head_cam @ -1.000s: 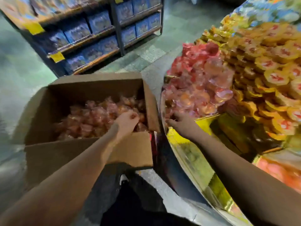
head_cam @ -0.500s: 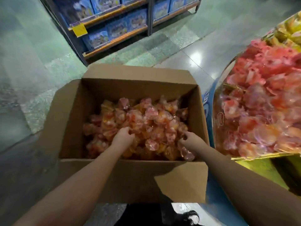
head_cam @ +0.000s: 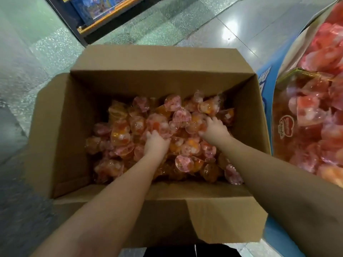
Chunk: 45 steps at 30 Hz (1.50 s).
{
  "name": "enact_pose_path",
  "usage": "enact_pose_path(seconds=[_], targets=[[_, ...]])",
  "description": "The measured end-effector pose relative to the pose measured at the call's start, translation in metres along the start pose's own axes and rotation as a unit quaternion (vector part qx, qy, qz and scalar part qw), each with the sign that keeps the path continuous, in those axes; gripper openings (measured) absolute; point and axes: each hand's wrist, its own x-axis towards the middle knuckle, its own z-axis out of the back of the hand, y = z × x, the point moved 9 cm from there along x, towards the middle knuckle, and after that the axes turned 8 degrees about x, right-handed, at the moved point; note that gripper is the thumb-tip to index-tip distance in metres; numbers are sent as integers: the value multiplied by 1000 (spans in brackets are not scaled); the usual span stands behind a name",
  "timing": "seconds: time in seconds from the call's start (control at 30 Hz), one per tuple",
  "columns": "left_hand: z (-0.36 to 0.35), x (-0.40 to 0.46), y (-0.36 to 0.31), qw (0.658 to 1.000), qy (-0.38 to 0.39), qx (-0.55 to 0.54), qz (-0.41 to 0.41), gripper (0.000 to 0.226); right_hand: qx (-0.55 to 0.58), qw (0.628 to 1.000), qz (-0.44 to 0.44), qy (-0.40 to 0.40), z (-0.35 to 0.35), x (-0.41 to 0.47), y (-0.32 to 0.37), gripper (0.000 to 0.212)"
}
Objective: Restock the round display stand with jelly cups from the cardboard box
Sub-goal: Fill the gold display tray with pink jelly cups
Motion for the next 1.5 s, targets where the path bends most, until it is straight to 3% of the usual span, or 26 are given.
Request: enact_pose_path(seconds=[0.13,0.3,0.47,0.73,0.8,1.07,1.2,1.37,1.5], targets=[[-15,9,1,999,2,-25,21,74,50,998,34,-18,-12,27,48,81],[-20,16,6,992,-28,-99,70,86,109,991,-63,-56,-18,57,40,55],[-27,14,11,979,-61,-164,107,90,140,989,-39,-41,-18,52,36,52],[-22,-9,16,955,-95,-254,124,81,342,930,-19,-132,18,-15,13,24],[-16,-22,20,955,-114,-255,102,79,370,918,-37,-139,26,-37,1,13],[8,-126,1,962,-76,-247,-86,82,509,853,-90,-77,40,-151,-69,19],[10,-201,-54,946,-7,-263,-187,74,638,758,-120,-59,34,-212,-133,20],[-35,-298,-136,932,59,-245,-259,70,711,682,-114,-129,51,-295,-244,18],[-104,-377,-201,924,85,-215,-304,47,724,656,-121,-175,56,-364,-350,16]])
